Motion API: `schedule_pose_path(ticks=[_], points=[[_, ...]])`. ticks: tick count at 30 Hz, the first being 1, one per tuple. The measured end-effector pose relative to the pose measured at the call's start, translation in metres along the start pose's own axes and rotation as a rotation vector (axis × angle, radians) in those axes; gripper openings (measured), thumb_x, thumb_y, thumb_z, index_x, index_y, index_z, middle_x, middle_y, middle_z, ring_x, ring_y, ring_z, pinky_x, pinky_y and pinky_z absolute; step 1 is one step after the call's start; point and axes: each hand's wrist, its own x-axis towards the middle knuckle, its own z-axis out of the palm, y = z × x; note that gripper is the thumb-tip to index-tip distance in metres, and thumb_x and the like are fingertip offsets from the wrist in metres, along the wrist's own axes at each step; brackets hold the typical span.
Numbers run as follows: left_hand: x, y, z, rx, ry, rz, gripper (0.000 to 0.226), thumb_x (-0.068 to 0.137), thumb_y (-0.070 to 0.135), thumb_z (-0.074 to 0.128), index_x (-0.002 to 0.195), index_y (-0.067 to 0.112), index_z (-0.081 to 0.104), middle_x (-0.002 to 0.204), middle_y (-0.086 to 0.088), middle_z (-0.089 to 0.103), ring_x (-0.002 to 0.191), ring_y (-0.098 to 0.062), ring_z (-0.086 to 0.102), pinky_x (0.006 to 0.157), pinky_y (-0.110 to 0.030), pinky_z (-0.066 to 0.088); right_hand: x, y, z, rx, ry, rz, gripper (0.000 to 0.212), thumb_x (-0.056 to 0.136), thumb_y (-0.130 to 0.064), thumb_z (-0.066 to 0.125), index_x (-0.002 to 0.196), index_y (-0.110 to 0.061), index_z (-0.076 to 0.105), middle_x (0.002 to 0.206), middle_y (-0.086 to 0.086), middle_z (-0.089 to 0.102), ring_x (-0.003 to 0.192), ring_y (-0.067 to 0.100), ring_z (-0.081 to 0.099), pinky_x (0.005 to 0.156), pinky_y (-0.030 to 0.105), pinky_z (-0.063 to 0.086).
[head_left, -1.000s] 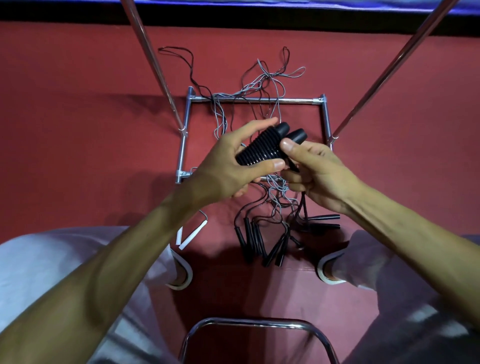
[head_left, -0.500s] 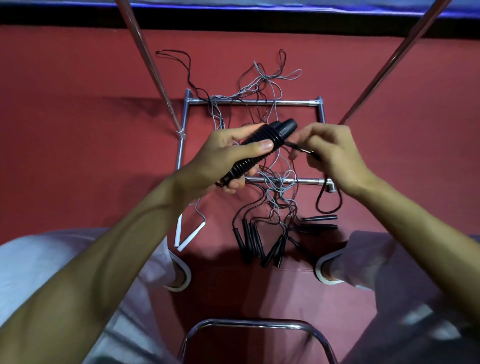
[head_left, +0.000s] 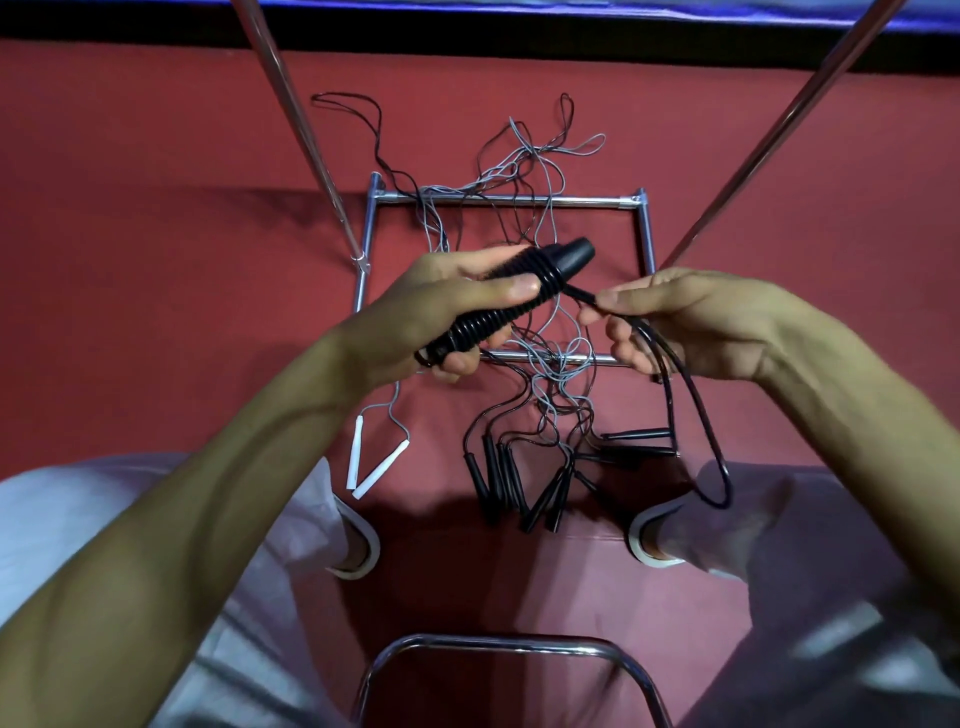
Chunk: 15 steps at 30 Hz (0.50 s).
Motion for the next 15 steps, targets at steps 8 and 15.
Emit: schedule_pose_path(ticks=[8, 15], points=[[0.013, -0.021, 0.012, 0.324, 0.283, 0.152, 0.045, 0.087, 0.023, 0.081, 0.128, 0.036, 0.068, 0.067, -0.01, 0.054, 0.051, -0.022, 0.048, 0.037, -0.024, 0.04, 0.015, 0.021, 0.015, -0.34, 0.197, -0.238, 0.021, 0.105, -0.003, 0.046, 0.1, 0.005, 0.065, 0.052, 0.005, 0.049, 0.034, 0.006, 0.031, 0.035, 0.017, 0.021], [0.021, -0.039, 0.02, 0.649, 0.495, 0.19, 0.061, 0.077, 0.039, 0.085, 0.134, 0.036, 0.064, 0.097, 0.014, 0.075, 0.086, -0.005, 0.069, 0.085, -0.027, 0.055, 0.02, 0.031, 0.025, -0.825, 0.403, -0.362, 0.011, 0.086, -0.019, 0.078, 0.083, -0.012, 0.071, 0.064, 0.003, 0.07, 0.055, 0.017, 0.062, 0.056, 0.032, 0.053]])
